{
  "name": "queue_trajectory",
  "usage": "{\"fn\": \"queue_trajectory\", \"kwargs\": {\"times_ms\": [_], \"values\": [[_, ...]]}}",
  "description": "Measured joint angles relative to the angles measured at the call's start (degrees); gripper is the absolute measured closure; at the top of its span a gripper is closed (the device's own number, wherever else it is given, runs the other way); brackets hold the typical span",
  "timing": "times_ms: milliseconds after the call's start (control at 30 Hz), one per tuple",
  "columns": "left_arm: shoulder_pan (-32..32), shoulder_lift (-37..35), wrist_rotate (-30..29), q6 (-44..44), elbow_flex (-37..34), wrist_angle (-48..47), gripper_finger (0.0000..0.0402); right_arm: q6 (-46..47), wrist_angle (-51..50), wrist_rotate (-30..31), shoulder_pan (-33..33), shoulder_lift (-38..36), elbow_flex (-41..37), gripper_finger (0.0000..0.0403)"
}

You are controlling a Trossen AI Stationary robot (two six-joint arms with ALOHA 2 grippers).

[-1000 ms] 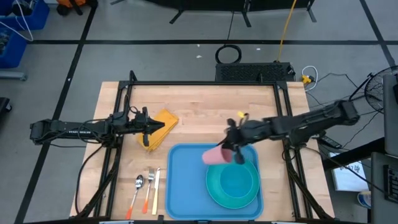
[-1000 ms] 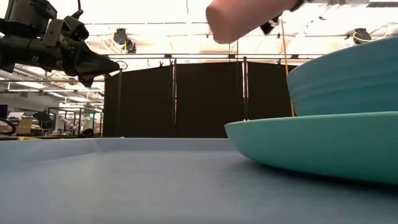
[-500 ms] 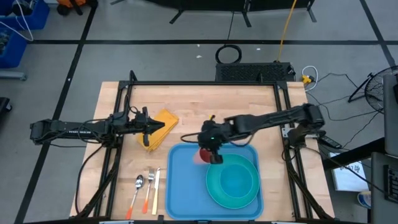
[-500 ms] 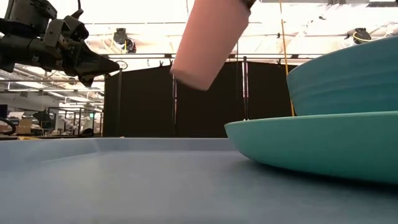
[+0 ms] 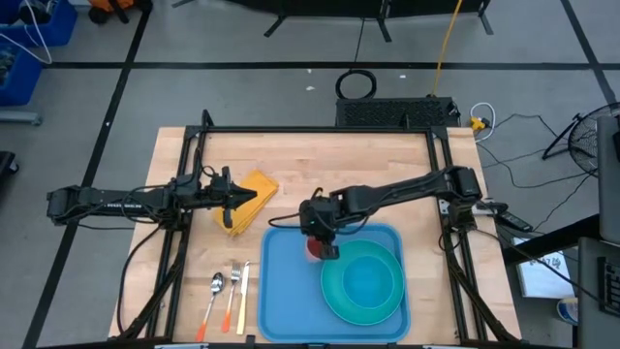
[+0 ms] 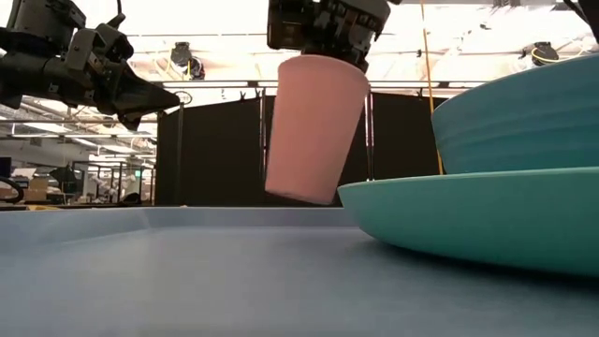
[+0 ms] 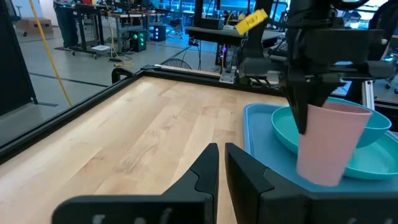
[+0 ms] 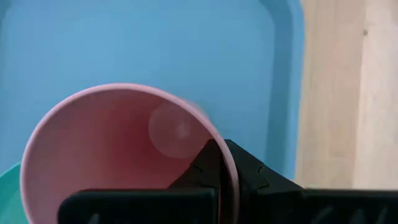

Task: Set up tray
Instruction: Put the pink cup on the blue serving tray to the top left of the green plate

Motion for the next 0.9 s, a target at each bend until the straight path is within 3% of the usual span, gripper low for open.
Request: {"fn": "queue_trajectory", "kwargs": {"times_ms": [167,900], "values": [[0.00,0.00,0.02,-0.02,0.00,-0.02,0.0371,0.22,1.55,-2.64,-0.02,2.48,0.03,0.0403],[0.00,0.00,0.07,-0.02,0.00,0.02,0.0371,-0.70,1.23,-2.29,0.11,4.27,0.09,0.0403]]}}
